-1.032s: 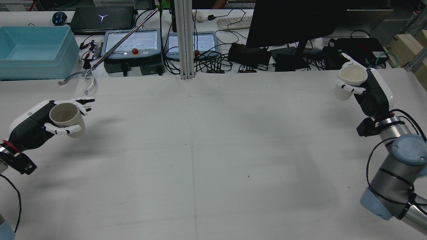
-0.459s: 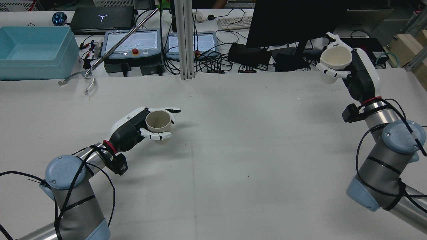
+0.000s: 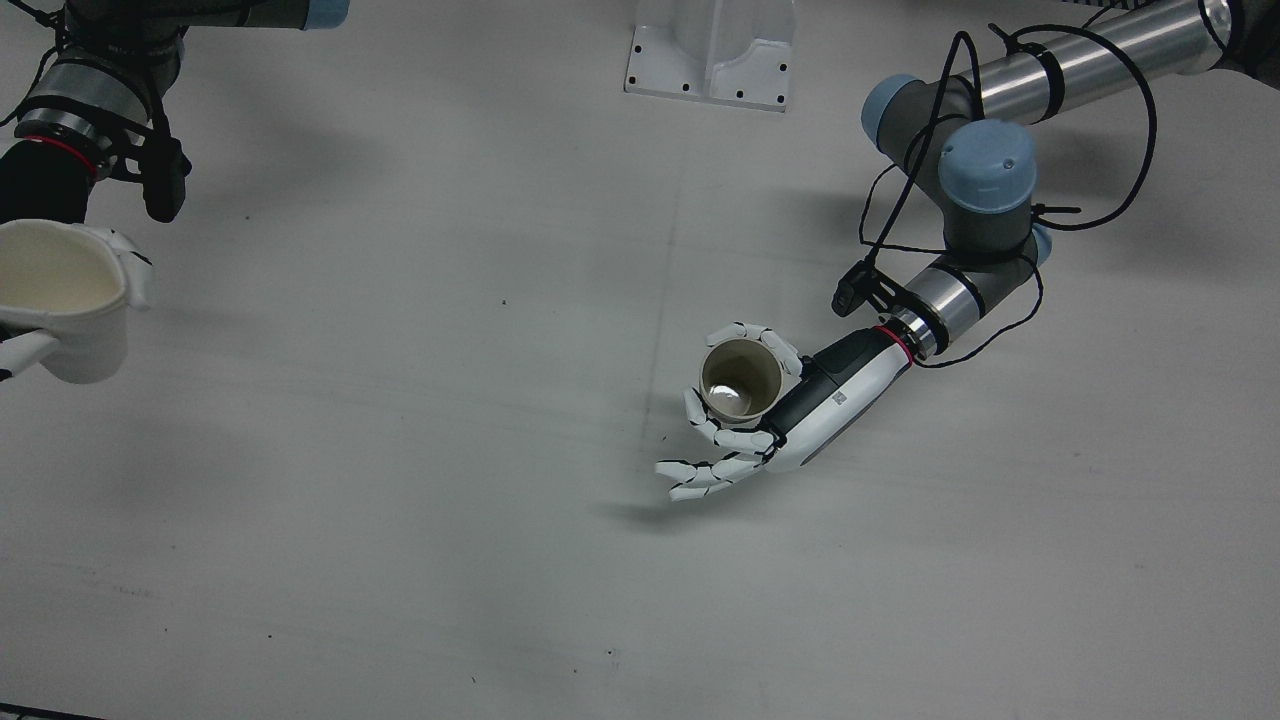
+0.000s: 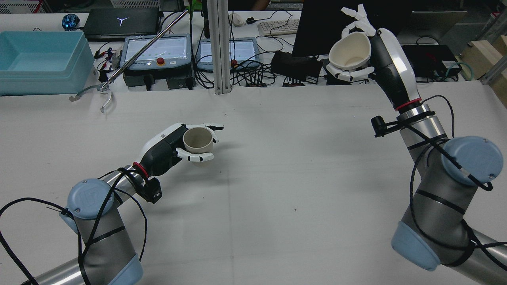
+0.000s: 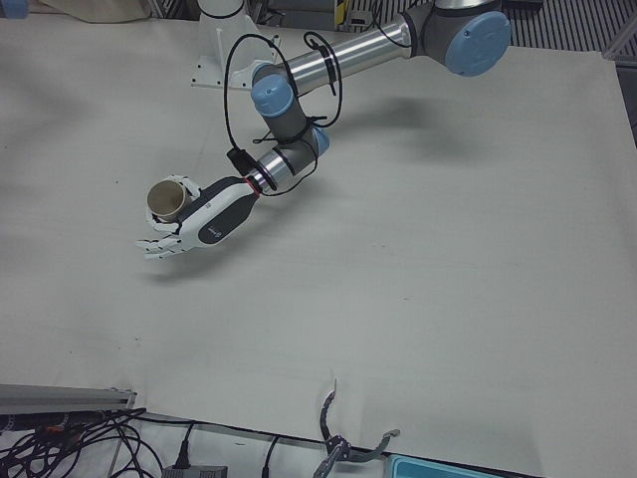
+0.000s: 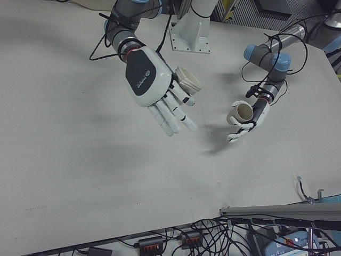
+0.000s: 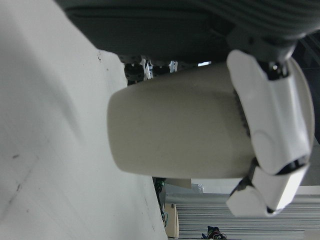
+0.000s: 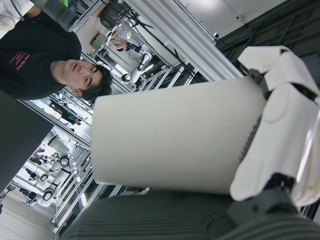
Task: Pour water
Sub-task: 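Bring the white cup above the beige cup held by left hand, then tilt the white cup with the right hand over the beige cup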
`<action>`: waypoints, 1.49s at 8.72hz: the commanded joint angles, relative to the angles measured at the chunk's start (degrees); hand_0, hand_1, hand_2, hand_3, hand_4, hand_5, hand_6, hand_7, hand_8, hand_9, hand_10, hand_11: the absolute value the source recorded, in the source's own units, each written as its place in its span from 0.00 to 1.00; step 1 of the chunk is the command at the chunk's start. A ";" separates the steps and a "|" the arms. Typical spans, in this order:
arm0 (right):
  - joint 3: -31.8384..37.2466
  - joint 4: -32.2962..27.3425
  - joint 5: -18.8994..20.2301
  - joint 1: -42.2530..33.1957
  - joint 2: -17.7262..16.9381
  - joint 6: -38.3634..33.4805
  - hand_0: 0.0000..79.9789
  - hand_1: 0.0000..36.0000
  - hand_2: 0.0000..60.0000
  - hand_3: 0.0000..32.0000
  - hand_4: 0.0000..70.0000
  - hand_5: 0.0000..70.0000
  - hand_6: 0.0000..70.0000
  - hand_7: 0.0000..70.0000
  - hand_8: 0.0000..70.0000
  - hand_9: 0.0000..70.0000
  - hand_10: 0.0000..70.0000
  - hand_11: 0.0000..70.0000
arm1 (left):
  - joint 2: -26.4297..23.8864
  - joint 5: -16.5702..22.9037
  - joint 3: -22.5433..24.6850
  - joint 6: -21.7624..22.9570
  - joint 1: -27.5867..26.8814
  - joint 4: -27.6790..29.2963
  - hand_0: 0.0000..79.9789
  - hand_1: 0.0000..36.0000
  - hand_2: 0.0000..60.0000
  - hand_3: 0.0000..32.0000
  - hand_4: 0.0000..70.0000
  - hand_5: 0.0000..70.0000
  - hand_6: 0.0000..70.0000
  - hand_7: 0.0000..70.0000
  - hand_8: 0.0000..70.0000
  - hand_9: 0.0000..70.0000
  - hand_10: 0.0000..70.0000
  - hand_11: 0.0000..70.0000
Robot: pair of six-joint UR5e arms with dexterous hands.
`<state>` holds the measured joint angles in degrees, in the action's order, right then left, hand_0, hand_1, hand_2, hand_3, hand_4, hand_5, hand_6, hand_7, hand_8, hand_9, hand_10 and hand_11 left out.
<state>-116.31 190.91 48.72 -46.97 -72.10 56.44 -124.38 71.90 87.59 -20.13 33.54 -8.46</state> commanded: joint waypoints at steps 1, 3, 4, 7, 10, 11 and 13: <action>-0.86 -0.54 -7.98 9.58 3.20 14.12 0.66 0.75 0.75 0.00 0.34 1.00 0.11 0.24 0.01 0.03 0.04 0.08 | -0.60 0.00 1.60 0.00 -0.06 0.38 0.62 0.45 0.60 0.00 0.81 0.69 0.28 0.29 0.13 0.19 0.18 0.27; 2.55 -2.37 -13.47 12.34 5.81 17.10 0.65 0.72 0.75 0.00 0.34 1.00 0.11 0.24 0.01 0.03 0.04 0.09 | -0.60 0.00 2.22 0.00 -0.23 1.16 0.62 0.45 0.59 0.00 0.80 0.68 0.27 0.28 0.13 0.19 0.17 0.26; 2.49 -3.09 -13.48 12.34 7.49 22.09 0.61 0.65 0.75 0.00 0.33 1.00 0.11 0.22 0.01 0.02 0.06 0.10 | -0.51 0.00 3.27 -0.08 -0.58 1.17 0.62 0.45 0.59 0.00 0.80 0.68 0.27 0.28 0.13 0.19 0.17 0.26; 1.53 -3.27 -12.17 12.34 9.35 28.97 0.61 0.66 0.77 0.00 0.30 1.00 0.11 0.22 0.01 0.02 0.05 0.10 | -1.91 -0.09 3.29 -0.26 -4.52 1.34 0.62 0.45 0.59 0.00 0.79 0.68 0.27 0.28 0.13 0.19 0.17 0.26; -2.77 -2.57 -4.09 12.34 9.97 41.71 0.63 0.71 0.82 0.00 0.29 1.00 0.12 0.23 0.01 0.02 0.05 0.10 | -2.27 0.00 4.07 -1.93 -4.54 2.05 0.62 0.44 0.58 0.00 0.79 0.68 0.27 0.28 0.13 0.19 0.17 0.26; -2.79 -2.30 -2.07 12.34 9.10 41.82 0.63 0.73 0.86 0.00 0.29 1.00 0.12 0.23 0.01 0.03 0.05 0.10 | -2.27 0.08 4.16 -1.84 -4.54 2.13 0.62 0.45 0.57 0.00 0.80 0.69 0.27 0.28 0.13 0.19 0.17 0.26; -2.70 -1.26 -0.39 12.34 8.73 43.22 0.61 0.72 0.92 0.00 0.27 1.00 0.11 0.21 0.01 0.02 0.05 0.09 | -2.27 0.44 4.34 -1.49 -3.23 2.40 0.62 0.44 0.57 0.00 0.79 0.68 0.27 0.28 0.12 0.18 0.17 0.26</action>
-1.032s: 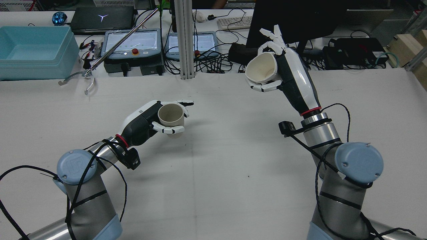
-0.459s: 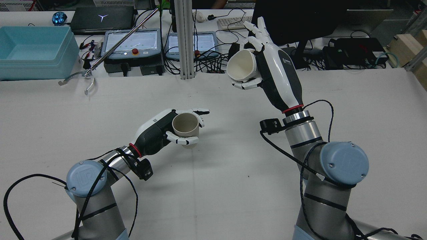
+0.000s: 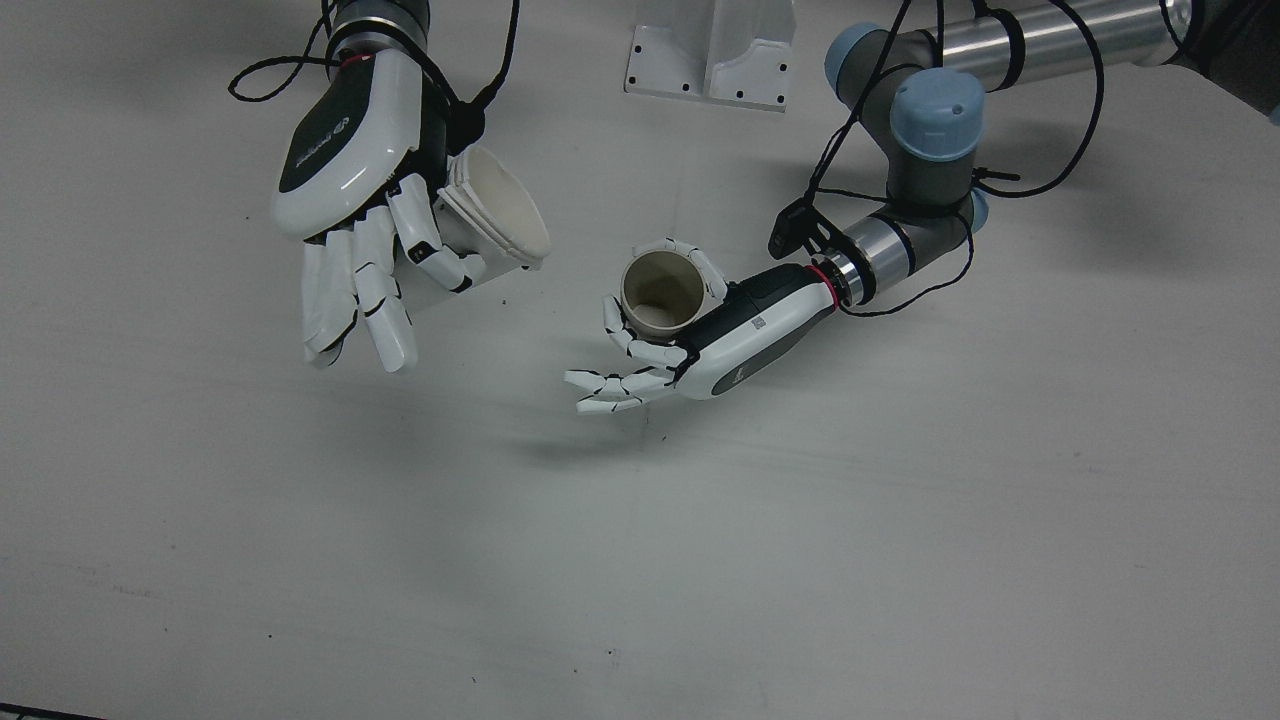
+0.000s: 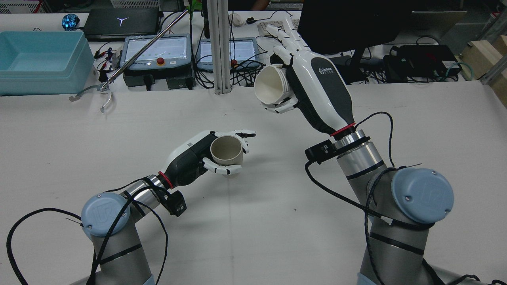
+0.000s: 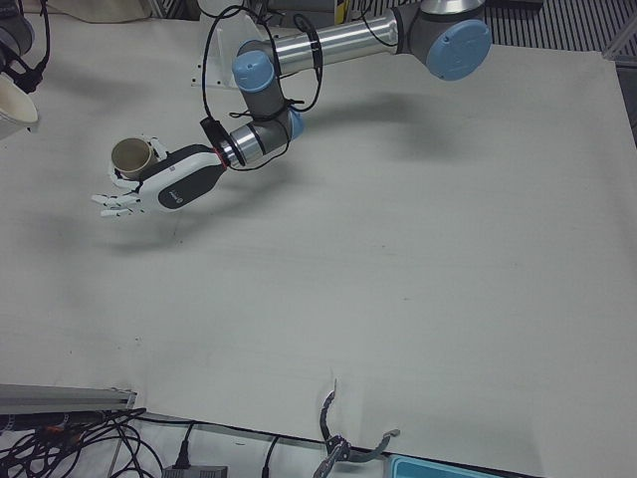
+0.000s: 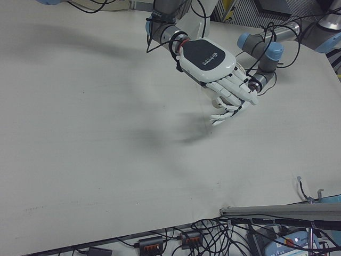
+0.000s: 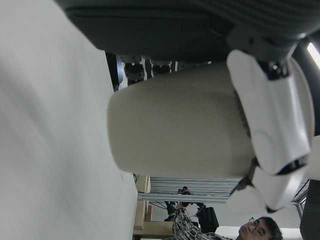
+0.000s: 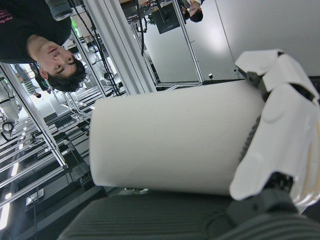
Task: Pour water
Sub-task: 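Tilt the white cup with the right hand over the beige cup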
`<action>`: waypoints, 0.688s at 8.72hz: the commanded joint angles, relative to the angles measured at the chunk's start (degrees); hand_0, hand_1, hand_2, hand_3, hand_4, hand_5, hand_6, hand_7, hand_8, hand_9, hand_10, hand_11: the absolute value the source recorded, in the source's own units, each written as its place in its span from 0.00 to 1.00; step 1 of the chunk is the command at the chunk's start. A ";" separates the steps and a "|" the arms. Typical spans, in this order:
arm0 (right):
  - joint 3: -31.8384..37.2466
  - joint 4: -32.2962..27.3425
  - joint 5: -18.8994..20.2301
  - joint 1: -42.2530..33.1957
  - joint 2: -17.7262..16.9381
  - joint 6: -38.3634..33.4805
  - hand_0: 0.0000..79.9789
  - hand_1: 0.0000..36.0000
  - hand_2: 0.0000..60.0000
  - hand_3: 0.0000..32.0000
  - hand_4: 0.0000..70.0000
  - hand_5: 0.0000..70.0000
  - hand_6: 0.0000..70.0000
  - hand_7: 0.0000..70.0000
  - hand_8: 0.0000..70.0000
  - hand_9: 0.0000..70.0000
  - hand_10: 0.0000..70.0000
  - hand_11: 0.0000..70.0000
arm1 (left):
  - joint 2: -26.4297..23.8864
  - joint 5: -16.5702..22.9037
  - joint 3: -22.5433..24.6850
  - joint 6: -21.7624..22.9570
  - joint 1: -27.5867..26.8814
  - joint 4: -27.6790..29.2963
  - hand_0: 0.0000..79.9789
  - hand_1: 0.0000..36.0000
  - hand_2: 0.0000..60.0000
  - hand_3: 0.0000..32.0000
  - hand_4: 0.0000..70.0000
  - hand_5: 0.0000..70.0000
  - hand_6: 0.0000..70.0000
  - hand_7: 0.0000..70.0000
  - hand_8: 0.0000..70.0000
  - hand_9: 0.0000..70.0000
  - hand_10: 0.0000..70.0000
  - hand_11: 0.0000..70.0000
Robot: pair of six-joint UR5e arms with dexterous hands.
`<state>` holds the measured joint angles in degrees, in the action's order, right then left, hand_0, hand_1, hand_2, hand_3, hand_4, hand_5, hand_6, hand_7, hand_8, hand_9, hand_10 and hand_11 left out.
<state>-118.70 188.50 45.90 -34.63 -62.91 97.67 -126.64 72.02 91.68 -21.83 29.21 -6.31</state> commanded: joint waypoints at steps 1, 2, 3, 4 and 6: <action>-0.48 2.21 4.10 0.00 -0.45 2.26 0.61 0.72 0.96 0.00 0.27 1.00 0.11 0.21 0.01 0.02 0.05 0.10 | -0.01 0.40 0.34 0.21 1.29 0.25 0.62 0.44 0.57 0.00 0.79 0.68 0.27 0.28 0.12 0.18 0.17 0.25; -0.83 4.13 4.46 -0.09 -0.45 2.27 0.61 0.74 1.00 0.00 0.27 1.00 0.11 0.20 0.01 0.02 0.05 0.10 | -0.01 0.40 0.60 0.21 1.38 0.25 0.62 0.44 0.57 0.00 0.79 0.69 0.27 0.28 0.12 0.18 0.17 0.26; -1.79 6.24 5.77 -0.52 -0.45 2.27 0.60 0.75 1.00 0.00 0.27 1.00 0.11 0.20 0.01 0.02 0.05 0.09 | -0.01 0.40 0.95 0.21 1.47 0.25 0.62 0.44 0.57 0.00 0.79 0.69 0.27 0.28 0.12 0.18 0.17 0.25; -2.15 7.74 6.74 -1.74 -0.37 2.27 0.60 0.74 1.00 0.00 0.26 1.00 0.11 0.19 0.01 0.02 0.05 0.09 | -0.01 0.40 1.48 0.21 1.55 0.25 0.62 0.45 0.58 0.00 0.79 0.69 0.27 0.28 0.12 0.18 0.17 0.25; -2.76 9.07 7.01 -2.81 -0.37 2.27 0.60 0.73 1.00 0.00 0.26 1.00 0.10 0.18 0.01 0.01 0.04 0.09 | -0.01 0.49 2.62 0.12 1.56 0.16 0.62 0.45 0.59 0.00 0.79 0.69 0.27 0.28 0.12 0.18 0.16 0.25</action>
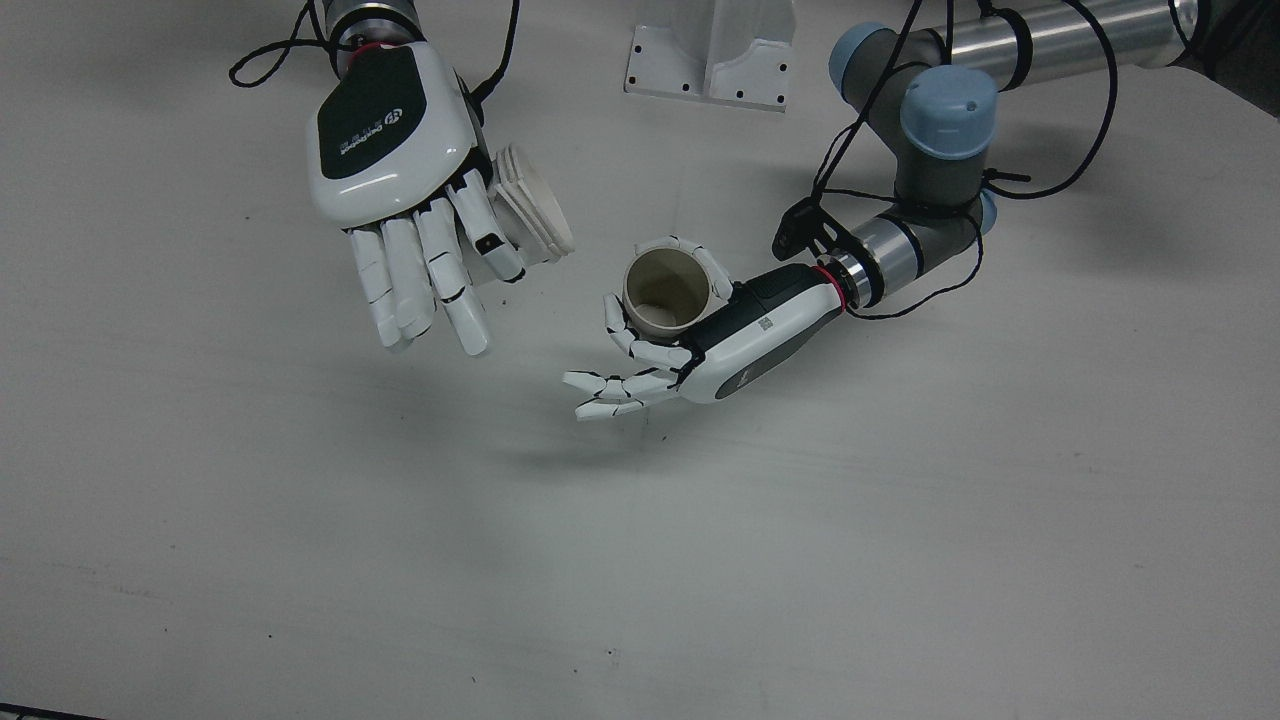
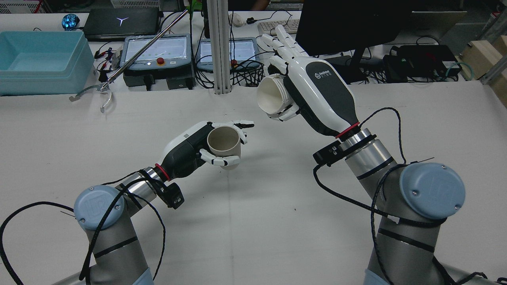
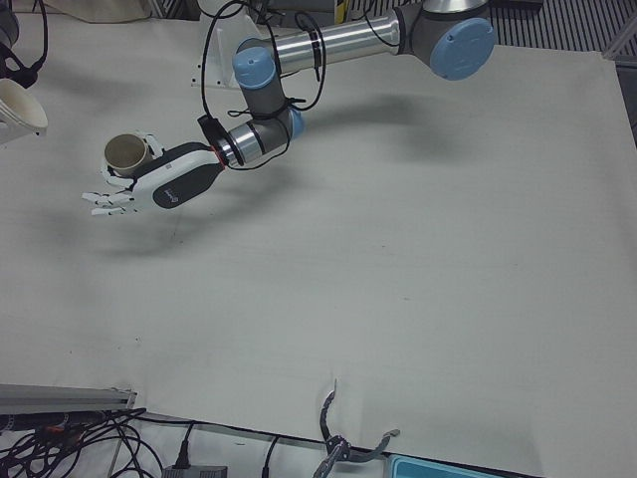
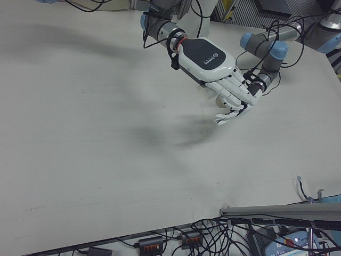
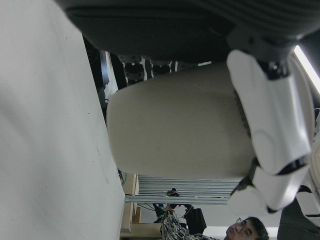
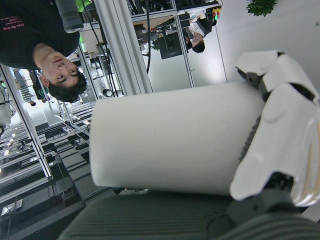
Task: Pour water
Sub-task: 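Tilt the white cup with the right hand over the beige cup, then turn the white cup upright and pull both hands apart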
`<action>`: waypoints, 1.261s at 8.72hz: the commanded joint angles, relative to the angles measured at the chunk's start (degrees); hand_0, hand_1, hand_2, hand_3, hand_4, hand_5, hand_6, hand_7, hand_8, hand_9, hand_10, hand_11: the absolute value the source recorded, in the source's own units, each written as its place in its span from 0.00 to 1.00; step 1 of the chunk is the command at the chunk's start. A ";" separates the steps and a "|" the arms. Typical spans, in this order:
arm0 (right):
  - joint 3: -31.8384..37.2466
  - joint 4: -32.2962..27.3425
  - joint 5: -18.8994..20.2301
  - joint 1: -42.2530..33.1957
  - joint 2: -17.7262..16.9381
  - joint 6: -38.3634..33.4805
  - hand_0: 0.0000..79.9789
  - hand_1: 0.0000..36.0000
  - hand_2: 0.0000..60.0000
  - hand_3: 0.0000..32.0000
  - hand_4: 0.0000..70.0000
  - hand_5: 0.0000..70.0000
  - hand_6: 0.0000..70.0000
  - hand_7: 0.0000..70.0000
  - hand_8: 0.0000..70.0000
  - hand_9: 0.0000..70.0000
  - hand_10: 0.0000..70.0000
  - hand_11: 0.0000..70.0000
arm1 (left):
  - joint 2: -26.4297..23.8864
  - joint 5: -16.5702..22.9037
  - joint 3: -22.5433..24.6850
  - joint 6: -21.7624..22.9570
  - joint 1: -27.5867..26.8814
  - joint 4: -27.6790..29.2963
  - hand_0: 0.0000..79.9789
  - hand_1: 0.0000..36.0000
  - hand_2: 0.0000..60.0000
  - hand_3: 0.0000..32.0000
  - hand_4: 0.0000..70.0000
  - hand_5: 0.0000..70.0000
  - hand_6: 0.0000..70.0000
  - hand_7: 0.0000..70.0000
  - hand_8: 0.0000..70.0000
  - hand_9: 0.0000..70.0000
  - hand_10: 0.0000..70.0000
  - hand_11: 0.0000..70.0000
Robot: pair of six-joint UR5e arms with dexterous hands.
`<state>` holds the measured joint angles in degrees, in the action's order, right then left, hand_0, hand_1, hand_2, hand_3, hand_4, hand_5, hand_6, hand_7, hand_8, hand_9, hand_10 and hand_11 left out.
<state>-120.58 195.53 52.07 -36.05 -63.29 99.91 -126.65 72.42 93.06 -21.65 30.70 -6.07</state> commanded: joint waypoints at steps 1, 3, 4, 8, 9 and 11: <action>-1.15 2.49 1.53 -2.00 0.09 0.03 0.60 0.73 1.00 0.00 0.26 1.00 0.10 0.17 0.01 0.01 0.04 0.08 | 0.00 0.09 1.77 -0.15 0.06 -0.43 0.62 0.46 0.59 0.00 0.79 0.70 0.27 0.28 0.12 0.18 0.16 0.25; -0.98 0.75 -1.77 -4.19 -2.08 -3.11 0.60 0.73 1.00 0.00 0.26 1.00 0.10 0.17 0.00 0.01 0.04 0.09 | 0.00 0.09 1.95 -0.24 0.24 -0.79 0.62 0.46 0.60 0.00 0.80 0.70 0.27 0.28 0.13 0.18 0.16 0.25; -0.54 -0.75 -9.63 -3.94 -7.06 -15.84 0.59 0.70 1.00 0.00 0.26 1.00 0.10 0.18 0.01 0.01 0.04 0.08 | 0.43 0.01 2.12 0.11 1.20 -0.88 0.63 0.46 0.60 0.00 0.80 0.70 0.28 0.28 0.13 0.18 0.16 0.25; 3.76 -0.94 -18.39 -5.44 -13.43 -54.90 0.57 0.72 1.00 0.00 0.34 1.00 0.09 0.15 0.00 0.03 0.04 0.07 | 8.85 0.00 7.22 0.29 8.66 -2.37 0.62 0.47 0.60 0.00 0.77 0.70 0.27 0.28 0.12 0.18 0.16 0.25; 4.29 -0.76 -19.89 -5.35 -14.57 -62.91 0.57 0.72 1.00 0.00 0.35 1.00 0.10 0.16 0.00 0.03 0.03 0.07 | 11.92 -0.08 7.66 0.12 9.46 -2.20 0.63 0.47 0.60 0.00 0.76 0.70 0.27 0.28 0.12 0.18 0.16 0.25; 4.30 -0.76 -19.99 -4.30 -16.51 -72.46 0.57 0.71 1.00 0.00 0.37 1.00 0.10 0.17 0.01 0.03 0.03 0.07 | 19.21 -0.52 9.15 -0.32 14.09 -0.10 0.62 0.46 0.57 0.00 0.73 0.68 0.26 0.27 0.12 0.18 0.16 0.25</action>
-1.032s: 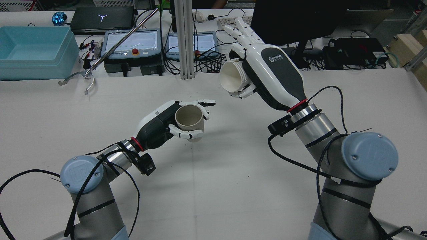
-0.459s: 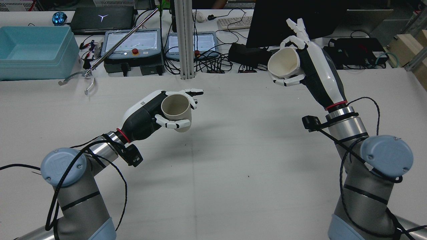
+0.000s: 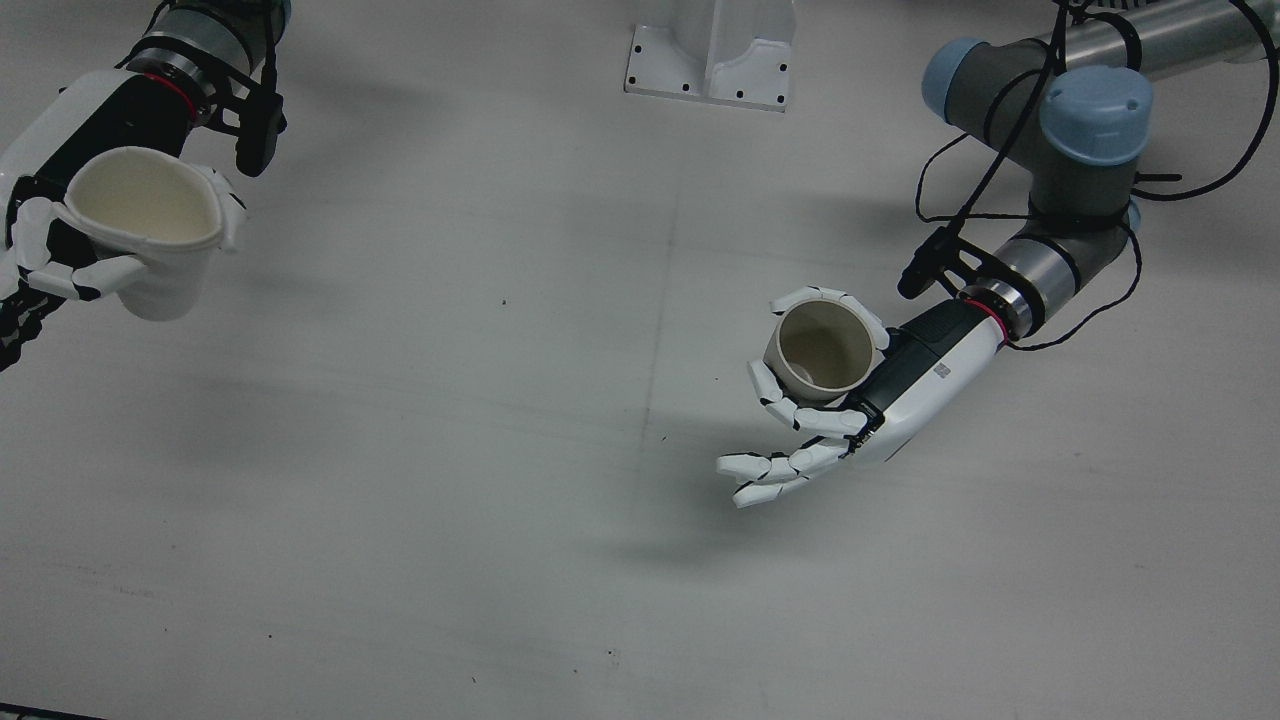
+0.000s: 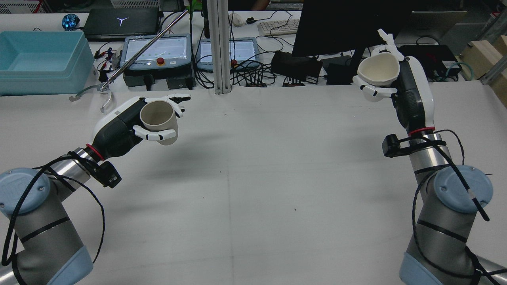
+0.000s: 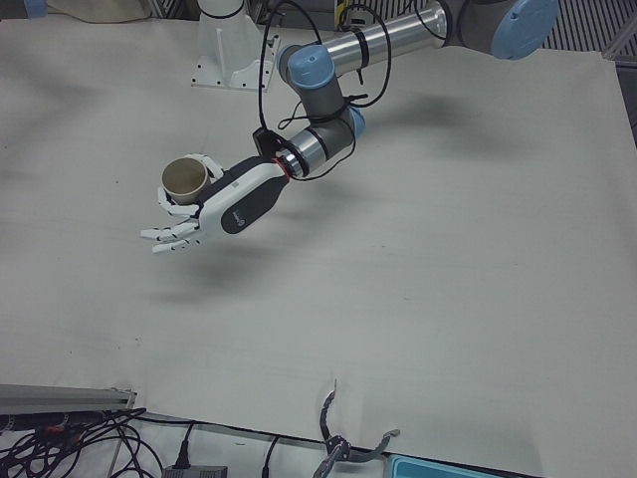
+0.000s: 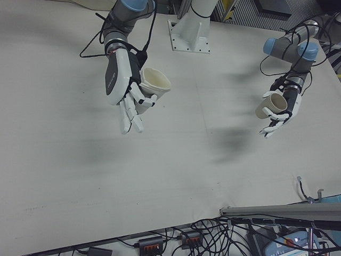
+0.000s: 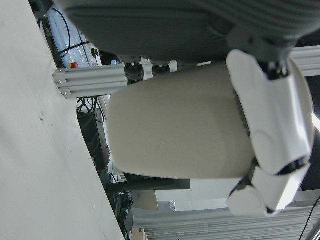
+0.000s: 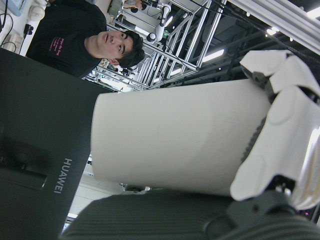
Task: Pour water
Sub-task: 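Turn the white cup upright and pull both hands apart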
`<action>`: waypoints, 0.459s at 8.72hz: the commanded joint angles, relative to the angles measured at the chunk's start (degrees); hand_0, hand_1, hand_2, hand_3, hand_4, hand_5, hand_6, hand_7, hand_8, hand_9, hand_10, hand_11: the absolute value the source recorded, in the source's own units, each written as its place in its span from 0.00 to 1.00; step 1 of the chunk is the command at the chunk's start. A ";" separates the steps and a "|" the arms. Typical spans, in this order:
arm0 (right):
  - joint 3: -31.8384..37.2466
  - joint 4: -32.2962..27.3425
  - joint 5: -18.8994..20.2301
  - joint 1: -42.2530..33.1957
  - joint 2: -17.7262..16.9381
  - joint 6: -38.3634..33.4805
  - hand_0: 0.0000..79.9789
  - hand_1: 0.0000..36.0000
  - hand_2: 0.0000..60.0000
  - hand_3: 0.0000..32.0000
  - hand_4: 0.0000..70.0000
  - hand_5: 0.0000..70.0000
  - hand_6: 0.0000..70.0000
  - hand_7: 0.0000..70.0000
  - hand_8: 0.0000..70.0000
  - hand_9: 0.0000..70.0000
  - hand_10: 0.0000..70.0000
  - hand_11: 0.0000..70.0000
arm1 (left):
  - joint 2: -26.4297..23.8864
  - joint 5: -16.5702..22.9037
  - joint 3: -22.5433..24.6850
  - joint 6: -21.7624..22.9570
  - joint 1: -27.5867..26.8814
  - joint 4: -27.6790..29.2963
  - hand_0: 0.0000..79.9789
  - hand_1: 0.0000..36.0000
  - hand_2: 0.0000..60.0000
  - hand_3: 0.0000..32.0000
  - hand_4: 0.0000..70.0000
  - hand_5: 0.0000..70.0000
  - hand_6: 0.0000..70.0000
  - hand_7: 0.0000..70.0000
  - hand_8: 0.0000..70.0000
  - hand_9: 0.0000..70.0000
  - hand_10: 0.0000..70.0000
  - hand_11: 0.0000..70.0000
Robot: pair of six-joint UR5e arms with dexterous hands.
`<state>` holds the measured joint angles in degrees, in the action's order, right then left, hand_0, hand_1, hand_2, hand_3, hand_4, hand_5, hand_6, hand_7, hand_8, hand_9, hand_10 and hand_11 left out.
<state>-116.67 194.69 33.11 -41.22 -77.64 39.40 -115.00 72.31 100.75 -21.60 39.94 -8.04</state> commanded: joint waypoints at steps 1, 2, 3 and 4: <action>0.22 -0.01 -0.94 1.14 -3.04 -13.11 0.57 0.69 1.00 0.00 0.42 1.00 0.11 0.20 0.01 0.03 0.03 0.06 | 11.60 -0.50 1.30 -0.46 6.98 3.89 0.62 0.45 0.57 0.00 0.73 0.68 0.25 0.27 0.12 0.18 0.16 0.25; -0.04 -0.01 -0.94 2.18 -4.87 -17.65 0.57 0.67 1.00 0.00 0.43 1.00 0.12 0.22 0.01 0.03 0.04 0.07 | 16.77 -0.59 0.86 -0.46 8.13 7.65 0.62 0.45 0.55 0.00 0.72 0.67 0.25 0.27 0.12 0.18 0.16 0.25; -0.05 -0.01 -1.03 4.37 -6.89 -22.13 0.57 0.67 1.00 0.00 0.43 1.00 0.11 0.22 0.01 0.03 0.03 0.06 | 22.13 -1.46 0.59 -0.55 10.40 10.82 0.62 0.44 0.53 0.00 0.70 0.66 0.23 0.26 0.11 0.17 0.16 0.25; -0.05 -0.01 -1.03 4.91 -8.91 -23.48 0.56 0.64 1.00 0.00 0.43 1.00 0.12 0.22 0.01 0.05 0.04 0.07 | 25.14 -2.07 0.33 -0.55 12.08 12.59 0.62 0.43 0.49 0.00 0.70 0.66 0.22 0.25 0.11 0.17 0.15 0.24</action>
<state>-116.62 194.69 32.16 -38.70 -82.43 22.21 -98.76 71.47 101.61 -22.06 48.02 -0.78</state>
